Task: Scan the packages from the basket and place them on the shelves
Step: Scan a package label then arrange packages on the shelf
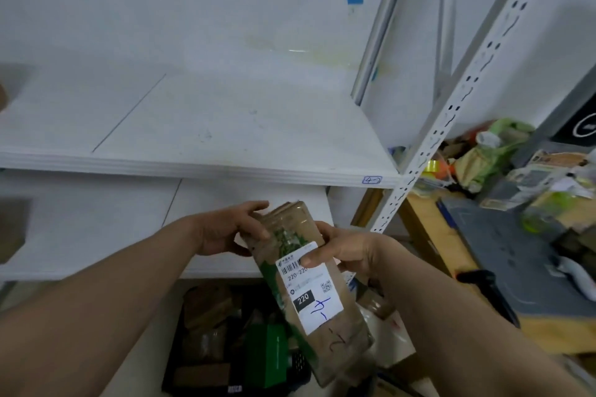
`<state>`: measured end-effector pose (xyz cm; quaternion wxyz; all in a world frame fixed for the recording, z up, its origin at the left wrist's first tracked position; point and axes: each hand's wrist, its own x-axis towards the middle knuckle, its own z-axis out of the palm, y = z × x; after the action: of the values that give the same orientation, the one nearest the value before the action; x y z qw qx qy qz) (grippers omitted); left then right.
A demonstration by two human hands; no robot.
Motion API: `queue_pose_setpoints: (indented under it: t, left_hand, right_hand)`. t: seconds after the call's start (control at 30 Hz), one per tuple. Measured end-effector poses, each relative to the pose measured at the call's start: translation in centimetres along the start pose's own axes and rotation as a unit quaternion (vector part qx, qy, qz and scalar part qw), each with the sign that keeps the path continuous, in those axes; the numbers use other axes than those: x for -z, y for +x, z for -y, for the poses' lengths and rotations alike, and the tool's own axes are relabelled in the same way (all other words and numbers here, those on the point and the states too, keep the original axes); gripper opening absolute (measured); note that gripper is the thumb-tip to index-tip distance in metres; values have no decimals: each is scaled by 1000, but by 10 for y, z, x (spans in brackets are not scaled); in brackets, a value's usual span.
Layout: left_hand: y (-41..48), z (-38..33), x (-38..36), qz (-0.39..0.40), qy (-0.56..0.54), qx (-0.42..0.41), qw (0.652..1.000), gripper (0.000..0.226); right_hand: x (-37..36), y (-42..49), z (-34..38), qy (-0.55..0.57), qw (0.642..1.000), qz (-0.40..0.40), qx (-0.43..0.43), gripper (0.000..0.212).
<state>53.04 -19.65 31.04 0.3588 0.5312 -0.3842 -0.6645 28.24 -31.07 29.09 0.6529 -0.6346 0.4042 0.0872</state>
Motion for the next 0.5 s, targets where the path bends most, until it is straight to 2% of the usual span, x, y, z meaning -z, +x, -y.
queue_pose_setpoints:
  t: [0.1,0.17,0.3,0.4,0.5]
  left_hand:
    - [29,0,-20,-10,-40,-5,999,130]
    - [51,-4,-39,14,-34,6,999,120]
    - [107,-14,-91,23,15,39,999,91]
    - [148,-20,-132,27,73,55,995,98]
    - [193,-16,-168,6,109,60,992,100]
  right_hand:
    - [41,-12,-28,52,998,0,27,98]
    - [67,-22,-44,78,996,9,40,89]
    - [116,-36,-81,82,996,26,27,89]
    - [150,-44,-115,93,995,16,12,84]
    - [182,-51,-147,80,996,-44,-21,93]
